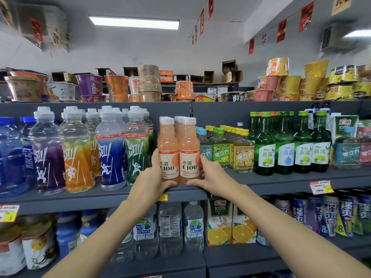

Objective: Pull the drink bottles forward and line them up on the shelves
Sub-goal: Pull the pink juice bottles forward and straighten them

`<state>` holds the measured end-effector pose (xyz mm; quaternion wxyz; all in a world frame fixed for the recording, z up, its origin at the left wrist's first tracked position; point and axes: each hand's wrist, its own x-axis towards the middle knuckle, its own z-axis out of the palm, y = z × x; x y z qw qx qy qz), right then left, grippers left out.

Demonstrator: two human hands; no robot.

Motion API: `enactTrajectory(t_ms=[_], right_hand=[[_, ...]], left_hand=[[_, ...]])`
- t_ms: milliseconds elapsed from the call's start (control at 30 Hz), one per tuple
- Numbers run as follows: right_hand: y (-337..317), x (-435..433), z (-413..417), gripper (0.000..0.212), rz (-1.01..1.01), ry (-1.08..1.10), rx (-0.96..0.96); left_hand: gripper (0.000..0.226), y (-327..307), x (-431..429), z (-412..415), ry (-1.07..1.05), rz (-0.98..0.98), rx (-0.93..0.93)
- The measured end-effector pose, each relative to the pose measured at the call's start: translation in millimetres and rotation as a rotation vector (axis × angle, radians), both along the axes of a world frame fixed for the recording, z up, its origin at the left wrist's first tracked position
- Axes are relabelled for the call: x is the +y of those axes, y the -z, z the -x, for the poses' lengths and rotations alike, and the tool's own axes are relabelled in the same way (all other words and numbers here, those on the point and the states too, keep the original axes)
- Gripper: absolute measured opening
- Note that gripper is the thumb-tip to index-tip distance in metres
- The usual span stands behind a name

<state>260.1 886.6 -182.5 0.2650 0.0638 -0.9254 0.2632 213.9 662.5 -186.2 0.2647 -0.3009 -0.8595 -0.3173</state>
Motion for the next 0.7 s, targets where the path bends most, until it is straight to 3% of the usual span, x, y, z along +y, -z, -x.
enactTrajectory(t_ms=[700], right_hand=[[5.0,1.0,-3.7,0.086,-0.036,-0.006,0.05]], left_hand=[[0.125,4.4,-11.1,6.0,0.042,0.005,0.057]])
